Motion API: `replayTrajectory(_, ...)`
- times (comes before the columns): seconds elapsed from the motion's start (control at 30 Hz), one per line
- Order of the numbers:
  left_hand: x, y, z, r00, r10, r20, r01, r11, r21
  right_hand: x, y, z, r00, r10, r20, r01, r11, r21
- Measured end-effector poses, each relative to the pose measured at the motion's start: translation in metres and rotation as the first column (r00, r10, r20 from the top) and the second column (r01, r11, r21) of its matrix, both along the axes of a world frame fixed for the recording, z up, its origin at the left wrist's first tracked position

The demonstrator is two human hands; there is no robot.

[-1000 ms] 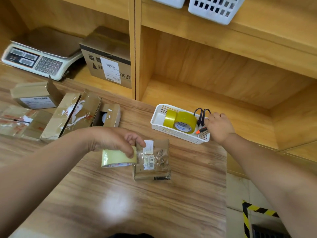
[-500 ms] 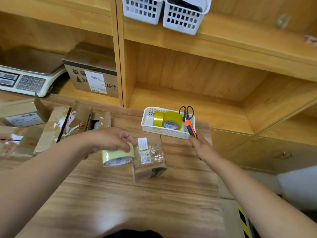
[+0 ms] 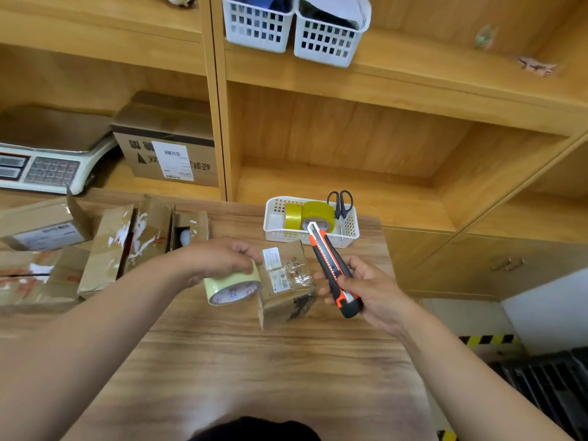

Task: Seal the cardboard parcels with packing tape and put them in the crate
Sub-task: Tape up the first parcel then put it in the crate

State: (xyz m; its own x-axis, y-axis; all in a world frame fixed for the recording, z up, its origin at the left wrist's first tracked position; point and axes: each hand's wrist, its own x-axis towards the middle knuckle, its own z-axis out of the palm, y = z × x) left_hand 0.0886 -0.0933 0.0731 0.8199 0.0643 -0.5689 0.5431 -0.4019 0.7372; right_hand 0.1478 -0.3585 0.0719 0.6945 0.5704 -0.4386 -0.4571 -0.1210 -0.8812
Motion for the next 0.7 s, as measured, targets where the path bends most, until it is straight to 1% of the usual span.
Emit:
replayTrajectory(0.1, -0.004, 0.001, -0.001, 1.0, 0.0, 0.004, 0.0, 1.0, 0.004, -0.01, 0.005, 0.0, 0.999, 0.019, 0.04, -0.019, 1.0, 0.011)
replayTrajectory(0.37, -0.009, 0.007, -0.003, 1.0, 0.012, 0.021, -0.012, 1.0, -0.009, -0.023, 0.02, -0.001, 0.997, -0.039, 0.064, 0.036, 0.998, 0.048)
replayTrajectory(0.53, -0.01, 0.011, -0.004, 1.0, 0.002, 0.017, -0.001, 1.0, -0.023, -0.026, 0.025, -0.004, 0.995, -0.065, 0.079, 0.066, 0.998, -0.003)
replayTrajectory(0.7, -0.008, 0.011, -0.007, 1.0, 0.006, 0.025, -0.005, 1.0, -0.027, -0.027, 0.026, -0.006, 0.989, -0.059, 0.137, 0.075, 0.991, -0.114)
